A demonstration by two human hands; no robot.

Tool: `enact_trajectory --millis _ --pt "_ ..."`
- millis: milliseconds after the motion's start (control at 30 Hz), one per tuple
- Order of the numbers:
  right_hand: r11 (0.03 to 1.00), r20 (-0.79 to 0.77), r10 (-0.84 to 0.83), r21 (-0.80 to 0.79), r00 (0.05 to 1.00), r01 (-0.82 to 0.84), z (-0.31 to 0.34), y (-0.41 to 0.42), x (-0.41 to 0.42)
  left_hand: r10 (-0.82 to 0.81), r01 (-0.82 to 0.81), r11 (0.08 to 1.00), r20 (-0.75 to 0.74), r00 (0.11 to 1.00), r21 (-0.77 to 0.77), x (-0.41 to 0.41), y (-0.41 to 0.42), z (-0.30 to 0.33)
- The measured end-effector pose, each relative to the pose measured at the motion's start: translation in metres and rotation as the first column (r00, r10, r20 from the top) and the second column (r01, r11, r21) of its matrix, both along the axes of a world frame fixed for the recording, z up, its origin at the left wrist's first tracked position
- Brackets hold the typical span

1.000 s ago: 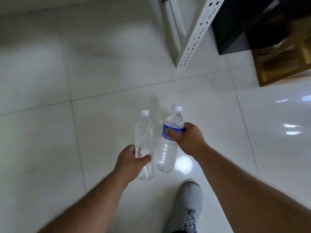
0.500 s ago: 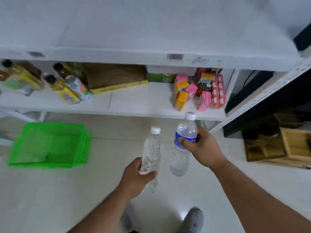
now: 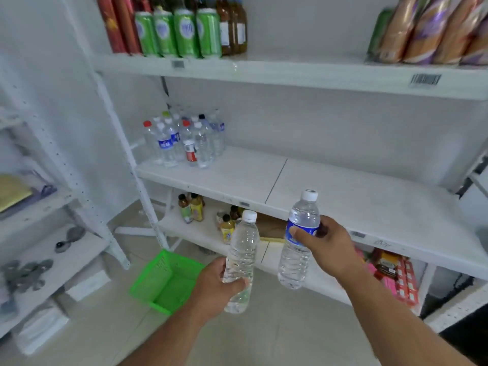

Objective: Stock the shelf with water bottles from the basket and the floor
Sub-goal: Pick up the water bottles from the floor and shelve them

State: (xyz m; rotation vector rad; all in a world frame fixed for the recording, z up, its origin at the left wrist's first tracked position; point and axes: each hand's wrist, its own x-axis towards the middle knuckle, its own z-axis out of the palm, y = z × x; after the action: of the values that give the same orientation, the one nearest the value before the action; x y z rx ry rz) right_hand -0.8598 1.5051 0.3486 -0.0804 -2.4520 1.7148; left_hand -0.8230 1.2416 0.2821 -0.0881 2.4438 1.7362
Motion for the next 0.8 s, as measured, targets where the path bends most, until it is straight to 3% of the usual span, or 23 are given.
enact_trajectory --millis 433,800 --pt "0.981 -0.120 0.170 0.112 0.978 -0.157 0.051 -0.131 -0.004 0.265 -0.268 0.963 -0.103 0.959 -0.020 0.048 -0.110 0.057" --pt "0.976 -0.127 0.164 0.166 0.978 -0.142 0.052 -0.286 -0.060 0.191 -0.186 0.982 -0.139 0.972 0.044 -0.017 -0.262 0.045"
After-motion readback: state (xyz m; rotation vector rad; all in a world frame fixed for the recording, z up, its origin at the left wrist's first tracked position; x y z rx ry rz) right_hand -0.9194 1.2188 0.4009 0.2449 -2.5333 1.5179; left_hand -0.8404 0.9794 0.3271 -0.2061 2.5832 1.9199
